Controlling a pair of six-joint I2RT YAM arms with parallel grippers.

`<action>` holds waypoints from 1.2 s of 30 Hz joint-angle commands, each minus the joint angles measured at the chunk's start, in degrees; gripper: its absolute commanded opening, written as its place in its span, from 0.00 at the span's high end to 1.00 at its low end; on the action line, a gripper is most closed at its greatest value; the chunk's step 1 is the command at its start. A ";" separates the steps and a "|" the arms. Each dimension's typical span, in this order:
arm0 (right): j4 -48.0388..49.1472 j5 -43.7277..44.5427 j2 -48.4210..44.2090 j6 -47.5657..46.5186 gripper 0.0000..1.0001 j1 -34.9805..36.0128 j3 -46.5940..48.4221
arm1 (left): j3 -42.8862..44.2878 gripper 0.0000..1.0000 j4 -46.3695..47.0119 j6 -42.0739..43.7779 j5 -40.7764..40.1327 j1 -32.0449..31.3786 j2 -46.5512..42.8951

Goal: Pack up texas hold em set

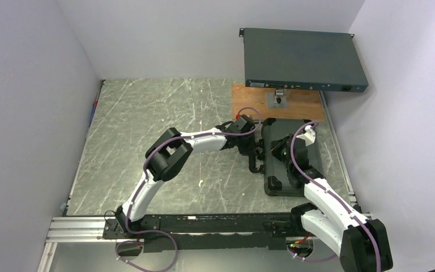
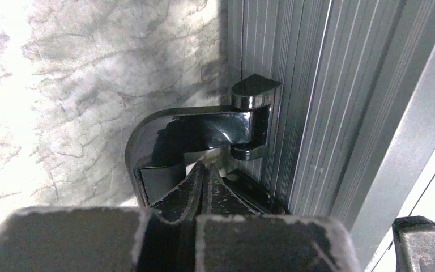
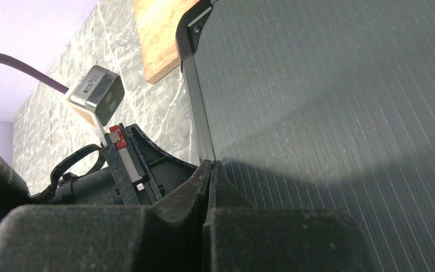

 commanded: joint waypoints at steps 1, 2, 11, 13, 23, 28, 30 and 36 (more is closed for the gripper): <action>-14.59 -3.68 3.04 -1.49 1.00 0.68 -3.66 | 0.69 1.00 -3.36 0.29 3.20 -2.59 1.47; -14.57 -3.69 3.05 -1.51 1.00 0.66 -3.62 | 0.84 1.00 -3.76 0.47 3.02 -2.71 1.46; -14.20 -3.95 3.12 -1.69 1.00 0.69 -3.70 | 4.86 1.00 -15.42 8.28 -9.27 -3.07 -0.76; -14.18 -4.03 3.28 -1.75 1.00 0.71 -3.70 | 7.19 1.00 -18.24 10.37 -11.44 -2.78 -0.86; -14.01 -4.22 3.82 -1.86 1.00 0.72 -3.53 | 9.15 1.00 -19.99 13.93 -13.42 -2.39 -3.75; -14.00 -4.27 4.31 -1.88 1.00 0.75 -3.44 | 5.33 1.00 -17.14 12.48 -10.66 -2.82 -5.59; -13.88 -4.38 4.29 -1.88 1.00 0.71 -3.43 | 5.18 1.00 -16.77 12.46 -9.99 -3.03 -5.61; -13.92 -4.48 4.29 -1.99 1.00 0.81 -3.42 | 6.35 1.00 -15.20 12.66 -7.91 -3.32 -3.52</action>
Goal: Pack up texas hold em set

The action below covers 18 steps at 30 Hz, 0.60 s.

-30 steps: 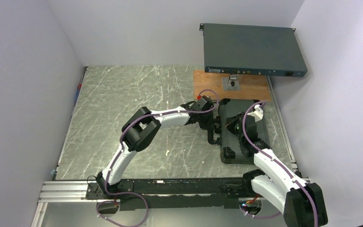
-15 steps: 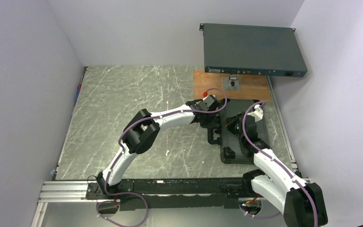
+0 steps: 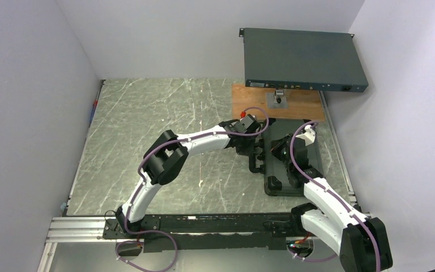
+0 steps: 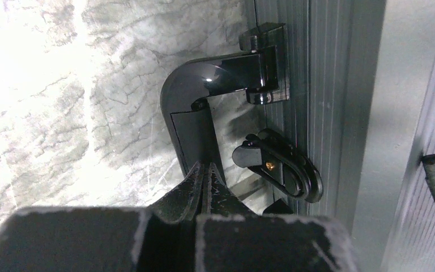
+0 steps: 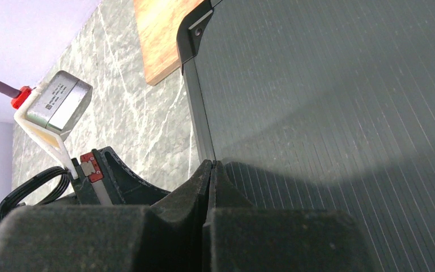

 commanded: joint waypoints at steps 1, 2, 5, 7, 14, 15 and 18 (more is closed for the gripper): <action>-14.92 -4.53 3.41 -1.75 1.00 0.72 -3.50 | 1.05 1.00 1.23 0.93 2.50 -0.72 -0.48; -14.94 -4.50 3.32 -1.76 1.00 0.74 -3.52 | 1.32 1.00 1.46 1.12 2.59 -0.74 -0.17; -14.88 -4.50 3.08 -1.76 1.00 0.75 -3.66 | 1.77 1.00 3.08 1.96 4.27 -0.75 0.45; -14.86 -4.50 3.07 -1.71 1.00 0.73 -3.61 | 0.98 1.00 4.59 1.94 5.02 -0.80 0.18; -14.75 -4.60 3.15 -1.81 1.00 0.71 -3.62 | -0.77 1.00 6.98 1.56 6.73 -1.02 -0.39; -14.81 -4.60 3.13 -1.83 1.00 0.70 -3.62 | -0.68 1.00 6.87 1.26 7.28 -1.02 -0.05; -14.85 -4.56 3.02 -1.81 1.00 0.65 -3.70 | 0.21 1.00 5.40 0.40 7.27 -1.02 1.00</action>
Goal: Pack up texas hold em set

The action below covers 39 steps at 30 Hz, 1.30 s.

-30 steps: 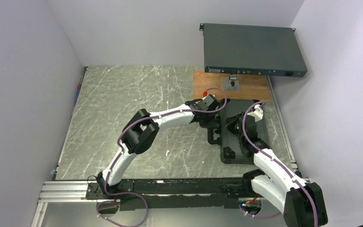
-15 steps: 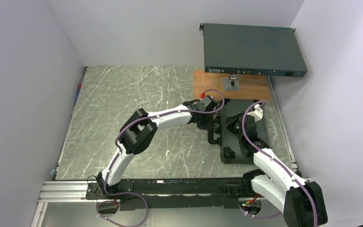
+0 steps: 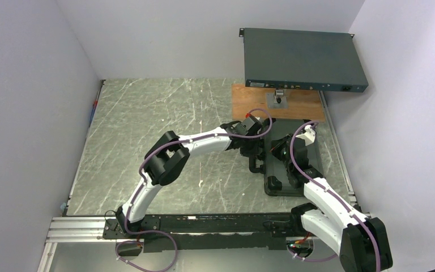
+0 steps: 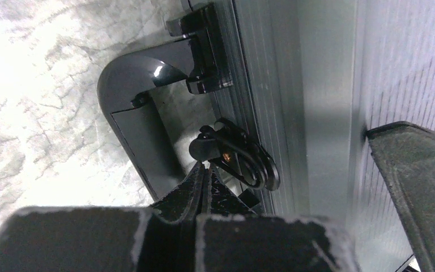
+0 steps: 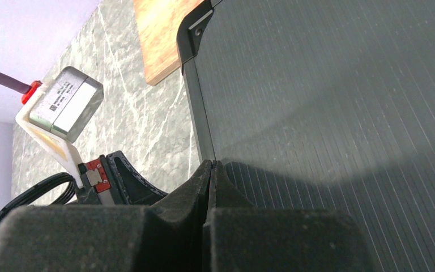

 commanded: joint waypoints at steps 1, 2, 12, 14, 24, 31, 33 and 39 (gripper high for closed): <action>-14.86 -4.59 2.98 -1.76 1.00 0.77 -3.70 | 0.48 1.00 0.55 -1.08 1.47 -0.37 0.76; -14.93 -4.59 2.92 -1.74 1.00 0.71 -3.70 | 0.32 1.00 0.13 -1.49 0.94 -0.41 0.65; -14.86 -4.58 3.01 -1.78 1.00 0.71 -3.69 | 4.52 1.00 -4.99 -4.09 -1.46 -0.59 4.24; -14.83 -4.53 2.95 -1.73 1.00 0.68 -3.76 | 6.32 1.00 -6.47 -4.60 -1.86 -0.59 5.15; -14.77 -4.59 2.86 -1.73 1.00 0.67 -3.79 | 9.09 1.00 -8.25 -5.73 -4.87 -0.18 8.77; -14.95 -4.50 2.73 -1.69 1.00 0.71 -3.79 | 5.78 1.00 -5.54 -2.50 -5.72 0.10 5.50; -14.88 -4.49 2.84 -1.73 1.00 0.71 -3.79 | 0.52 1.00 -2.08 -2.26 -4.81 0.04 1.55; -14.81 -4.56 3.24 -1.73 1.00 0.68 -3.61 | -5.74 1.00 2.37 -2.15 -3.77 0.03 -6.76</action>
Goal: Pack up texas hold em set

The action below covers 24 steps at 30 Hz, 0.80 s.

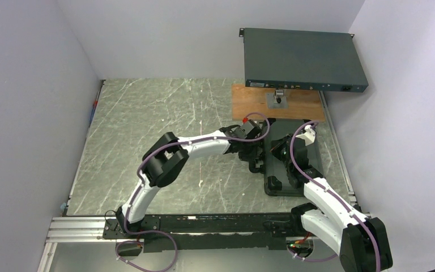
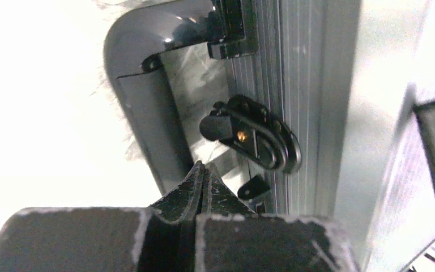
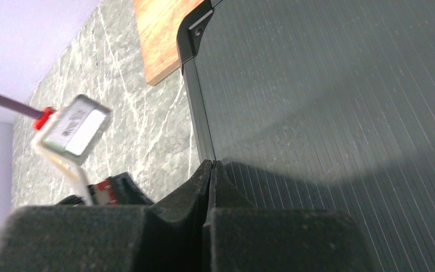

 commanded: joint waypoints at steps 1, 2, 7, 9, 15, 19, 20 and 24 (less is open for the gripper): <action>-14.87 -4.51 3.30 -1.71 1.00 0.67 -3.61 | -2.40 1.00 1.73 2.42 -2.79 0.92 -6.54; -14.88 -4.58 3.24 -1.80 1.00 0.75 -3.59 | -2.41 1.00 1.84 2.55 -2.79 0.90 -7.00; -14.79 -4.59 3.14 -1.79 1.00 0.72 -3.70 | 0.20 1.00 0.31 3.66 -3.51 1.01 -5.48; -14.79 -4.66 3.19 -1.81 1.00 0.72 -3.65 | 2.55 1.00 -0.86 4.14 -3.33 1.06 -3.64; -14.86 -4.61 3.28 -1.80 1.00 0.69 -3.62 | 7.90 1.00 -2.41 4.36 -2.13 1.10 1.35; -14.79 -4.66 3.40 -1.81 1.00 0.66 -3.57 | 8.39 1.00 -2.91 3.92 -1.76 1.11 2.42; -14.75 -4.64 3.41 -1.82 1.00 0.67 -3.55 | 8.04 1.00 -2.66 3.83 -1.80 1.18 2.34; -14.70 -4.74 3.59 -1.91 1.00 0.69 -3.53 | 6.94 1.00 -2.46 3.63 -2.26 1.18 2.18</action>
